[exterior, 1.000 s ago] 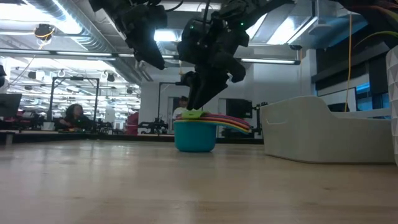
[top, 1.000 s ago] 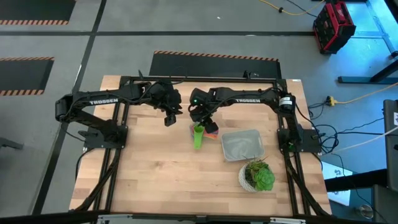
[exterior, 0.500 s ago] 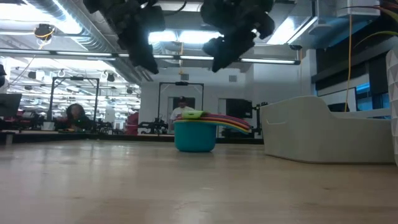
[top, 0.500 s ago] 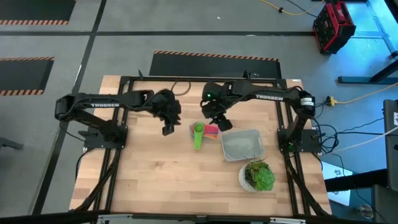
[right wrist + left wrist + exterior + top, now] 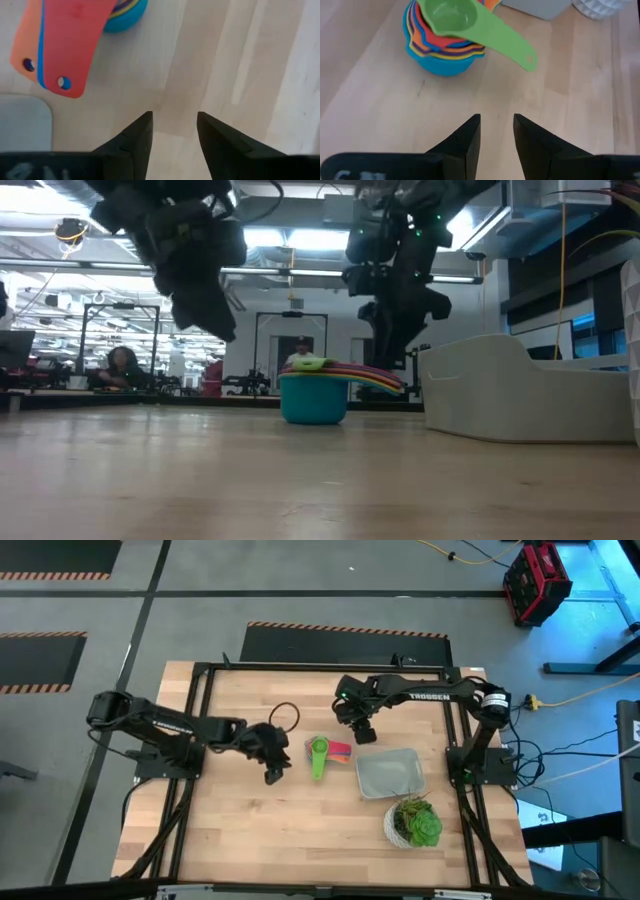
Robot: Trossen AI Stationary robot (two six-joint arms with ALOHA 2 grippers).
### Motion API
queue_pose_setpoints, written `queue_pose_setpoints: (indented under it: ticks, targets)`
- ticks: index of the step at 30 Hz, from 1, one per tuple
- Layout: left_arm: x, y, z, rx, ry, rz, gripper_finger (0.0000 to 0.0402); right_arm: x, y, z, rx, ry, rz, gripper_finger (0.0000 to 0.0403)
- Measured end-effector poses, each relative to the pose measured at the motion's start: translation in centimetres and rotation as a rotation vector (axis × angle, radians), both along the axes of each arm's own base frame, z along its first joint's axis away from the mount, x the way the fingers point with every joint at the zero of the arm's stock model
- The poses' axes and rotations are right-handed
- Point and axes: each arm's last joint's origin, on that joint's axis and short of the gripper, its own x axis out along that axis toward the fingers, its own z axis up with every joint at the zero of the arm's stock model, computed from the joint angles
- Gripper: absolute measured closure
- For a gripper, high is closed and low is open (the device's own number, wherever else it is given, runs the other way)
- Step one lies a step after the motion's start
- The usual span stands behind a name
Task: Nest measuring cups in basket
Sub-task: Stack the green measuring cup on top of the pink measuring cup
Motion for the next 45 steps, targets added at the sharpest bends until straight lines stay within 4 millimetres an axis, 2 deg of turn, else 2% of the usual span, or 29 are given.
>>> queue_pose_setpoints:
  ticks: [7,11,17,26,33,40,45]
  targets:
    - [-0.8,-2.0,-1.9,-0.048,-0.049,0.132,0.0292,0.2,0.1,-0.9,0.005,-0.055,-0.039,0.0244]
    - [-0.4,-3.1,-2.8,-0.044,-0.073,0.192,0.0292,0.1,0.5,-1.8,0.04,-0.065,-0.029,0.0244]
    - [1.4,-4.4,-4.9,-0.046,-0.125,0.174,0.0292,-0.4,1.2,-3.7,0.043,-0.069,-0.009,0.0244]
    - [3.8,-4.3,-7.6,-0.066,-0.192,0.19,0.0292,-0.7,1.8,-5.0,0.081,-0.102,-0.006,0.0244]
    - [6.6,-3.6,-7.3,-0.086,-0.218,0.205,0.0292,-0.5,2.5,-5.0,0.196,-0.138,0.044,0.0244]
    - [9.9,-2.8,-6.5,-0.099,-0.261,0.221,0.0292,-0.1,3.9,-5.0,0.205,-0.144,0.068,0.0244]
    - [11.4,-1.9,-6.2,-0.098,-0.283,0.247,0.0292,0.2,4.8,-4.9,0.205,-0.147,0.098,0.0244]
